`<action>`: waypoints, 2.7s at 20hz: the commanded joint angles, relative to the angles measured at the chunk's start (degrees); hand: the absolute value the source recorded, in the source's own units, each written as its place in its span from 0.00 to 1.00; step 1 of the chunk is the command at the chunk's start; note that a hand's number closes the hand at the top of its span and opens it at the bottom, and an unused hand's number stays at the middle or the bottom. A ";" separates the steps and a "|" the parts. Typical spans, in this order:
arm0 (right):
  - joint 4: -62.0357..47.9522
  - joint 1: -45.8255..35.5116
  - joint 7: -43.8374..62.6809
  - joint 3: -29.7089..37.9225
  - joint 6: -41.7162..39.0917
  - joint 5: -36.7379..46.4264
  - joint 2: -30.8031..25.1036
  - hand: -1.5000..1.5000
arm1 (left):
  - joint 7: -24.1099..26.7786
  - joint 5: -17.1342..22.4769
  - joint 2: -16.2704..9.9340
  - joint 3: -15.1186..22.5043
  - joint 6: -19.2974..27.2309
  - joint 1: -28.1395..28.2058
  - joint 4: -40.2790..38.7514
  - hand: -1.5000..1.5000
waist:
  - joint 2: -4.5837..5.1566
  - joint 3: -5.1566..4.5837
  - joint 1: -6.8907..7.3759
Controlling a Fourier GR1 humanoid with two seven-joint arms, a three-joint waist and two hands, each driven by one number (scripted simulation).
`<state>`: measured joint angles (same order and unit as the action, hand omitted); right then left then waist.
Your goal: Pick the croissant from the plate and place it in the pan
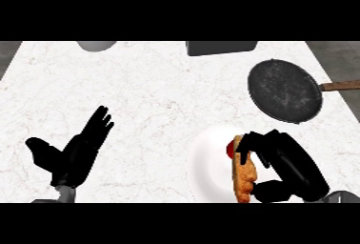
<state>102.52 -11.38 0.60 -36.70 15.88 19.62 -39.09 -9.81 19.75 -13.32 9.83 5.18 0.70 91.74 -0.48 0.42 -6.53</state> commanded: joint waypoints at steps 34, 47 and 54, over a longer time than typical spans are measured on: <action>-93.37 -34.21 -43.90 29.10 5.41 -2.18 5.60 0.00 | -3.31 -2.47 3.91 2.38 -5.27 -11.43 -4.41 0.50 | 2.73 -0.12 11.92; -96.17 -35.92 -53.66 41.80 -19.27 -15.49 6.34 0.00 | -2.86 -2.53 3.45 1.79 -5.37 -8.37 -3.75 0.50 | 2.29 0.04 10.34; -99.48 -35.70 -50.27 42.19 -36.03 -15.77 -1.03 0.00 | -1.44 -3.31 5.27 3.84 -5.53 -7.22 -3.43 0.50 | 2.87 0.12 11.10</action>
<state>4.13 -47.57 -49.87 5.20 -11.40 4.16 -36.59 -11.78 16.55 -8.92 12.85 -0.13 -7.11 88.51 2.19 0.52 4.62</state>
